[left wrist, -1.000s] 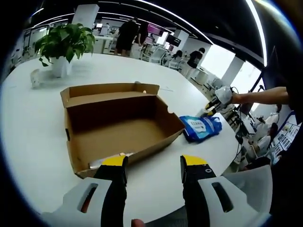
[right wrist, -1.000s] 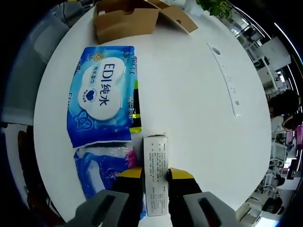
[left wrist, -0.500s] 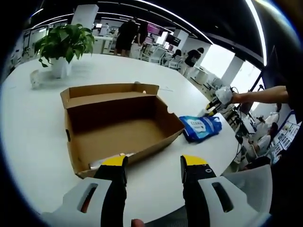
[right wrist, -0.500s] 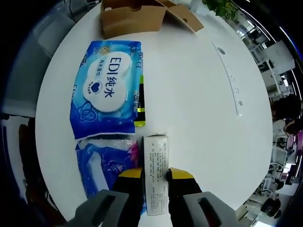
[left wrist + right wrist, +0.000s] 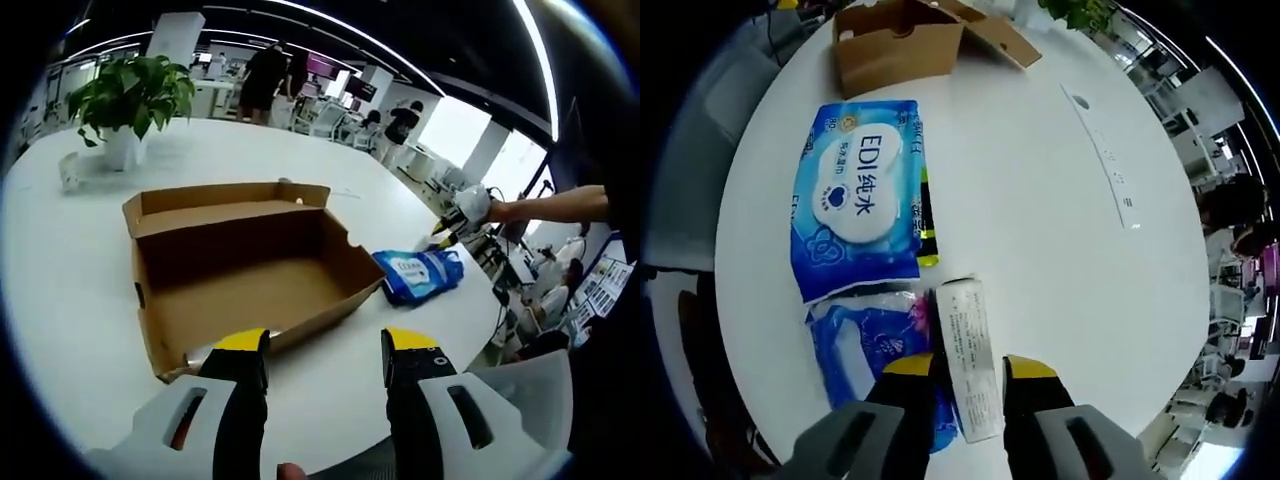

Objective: Operate the shoe box by opening the lid, removing the specified soft item, and placing it in the target area until the item is outside and the box remains undamaged.

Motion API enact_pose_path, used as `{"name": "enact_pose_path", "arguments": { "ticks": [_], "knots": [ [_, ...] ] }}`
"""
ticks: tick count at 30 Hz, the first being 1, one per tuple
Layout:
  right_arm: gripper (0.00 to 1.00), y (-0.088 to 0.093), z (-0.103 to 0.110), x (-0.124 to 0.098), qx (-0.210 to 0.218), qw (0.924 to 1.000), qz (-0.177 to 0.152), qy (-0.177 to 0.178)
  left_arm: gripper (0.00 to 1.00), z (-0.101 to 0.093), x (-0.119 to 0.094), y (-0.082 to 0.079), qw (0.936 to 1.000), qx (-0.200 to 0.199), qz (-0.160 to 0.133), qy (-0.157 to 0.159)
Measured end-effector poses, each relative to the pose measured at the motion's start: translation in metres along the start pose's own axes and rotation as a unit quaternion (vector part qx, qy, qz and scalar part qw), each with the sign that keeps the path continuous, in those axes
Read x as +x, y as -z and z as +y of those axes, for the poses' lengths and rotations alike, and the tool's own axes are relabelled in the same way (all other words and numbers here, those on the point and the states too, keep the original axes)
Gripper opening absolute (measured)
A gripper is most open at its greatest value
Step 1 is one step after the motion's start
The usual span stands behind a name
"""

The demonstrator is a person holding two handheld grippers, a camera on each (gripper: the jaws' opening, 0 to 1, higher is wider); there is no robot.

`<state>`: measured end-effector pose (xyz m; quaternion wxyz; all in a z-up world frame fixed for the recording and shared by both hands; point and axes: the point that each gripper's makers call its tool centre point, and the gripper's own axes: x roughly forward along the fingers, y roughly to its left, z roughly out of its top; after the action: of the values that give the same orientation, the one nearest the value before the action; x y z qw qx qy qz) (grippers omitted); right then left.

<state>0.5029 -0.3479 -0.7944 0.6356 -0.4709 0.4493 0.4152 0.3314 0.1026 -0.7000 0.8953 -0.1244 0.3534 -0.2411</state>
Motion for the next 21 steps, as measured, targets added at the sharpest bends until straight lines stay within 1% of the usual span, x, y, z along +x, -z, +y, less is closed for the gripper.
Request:
{"name": "enact_pose_path", "arguments": {
  "ticks": [4, 6, 8, 9, 11, 12, 13, 15, 16, 18, 20, 21],
  "knots": [
    [0.22, -0.002, -0.002, -0.01, 0.035, 0.9992, -0.017, 0.011, 0.45, -0.003, 0.0, -0.002, 1.0, 0.003, -0.002, 0.005],
    [0.23, -0.003, -0.001, -0.014, 0.063, 0.9975, -0.03, 0.011, 0.45, -0.004, 0.0, -0.003, 1.0, 0.004, -0.004, 0.008],
    [0.23, 0.0, -0.003, -0.016, 0.104, 0.9932, -0.049, 0.018, 0.45, -0.005, 0.0, -0.003, 0.9999, 0.005, -0.004, 0.011],
    [0.24, -0.002, -0.001, -0.021, 0.133, 0.9891, -0.061, 0.02, 0.45, -0.005, 0.0, -0.002, 0.9999, 0.005, -0.004, 0.012],
    [0.24, -0.006, 0.0, -0.027, 0.162, 0.9831, -0.081, 0.026, 0.45, -0.007, 0.0, -0.002, 0.9998, 0.006, -0.005, 0.016],
    [0.24, -0.008, 0.001, -0.032, 0.186, 0.9777, -0.093, 0.03, 0.45, -0.007, 0.0, -0.002, 0.9998, 0.006, -0.006, 0.017],
    [0.24, -0.009, 0.001, -0.034, 0.199, 0.9742, -0.1, 0.034, 0.45, -0.008, 0.0, -0.002, 0.9998, 0.006, -0.006, 0.018],
    [0.25, -0.014, 0.004, -0.041, 0.23, 0.9648, -0.12, 0.041, 0.45, -0.009, 0.0, -0.001, 0.9998, 0.006, -0.007, 0.02],
    [0.25, -0.018, 0.005, -0.045, 0.251, 0.9577, -0.133, 0.049, 0.45, -0.009, 0.001, -0.001, 0.9997, 0.005, -0.007, 0.022],
    [0.25, -0.025, 0.008, -0.05, 0.274, 0.9479, -0.152, 0.056, 0.45, -0.01, 0.001, 0.0, 0.9997, 0.005, -0.008, 0.024],
    [0.25, -0.028, 0.01, -0.054, 0.293, 0.9399, -0.162, 0.068, 0.45, -0.009, 0.001, 0.001, 0.9997, 0.003, -0.01, 0.024],
    [0.25, -0.034, 0.014, -0.057, 0.303, 0.9345, -0.173, 0.07, 0.45, -0.009, 0.001, 0.001, 0.9997, 0.003, -0.01, 0.024]
  ]
}}
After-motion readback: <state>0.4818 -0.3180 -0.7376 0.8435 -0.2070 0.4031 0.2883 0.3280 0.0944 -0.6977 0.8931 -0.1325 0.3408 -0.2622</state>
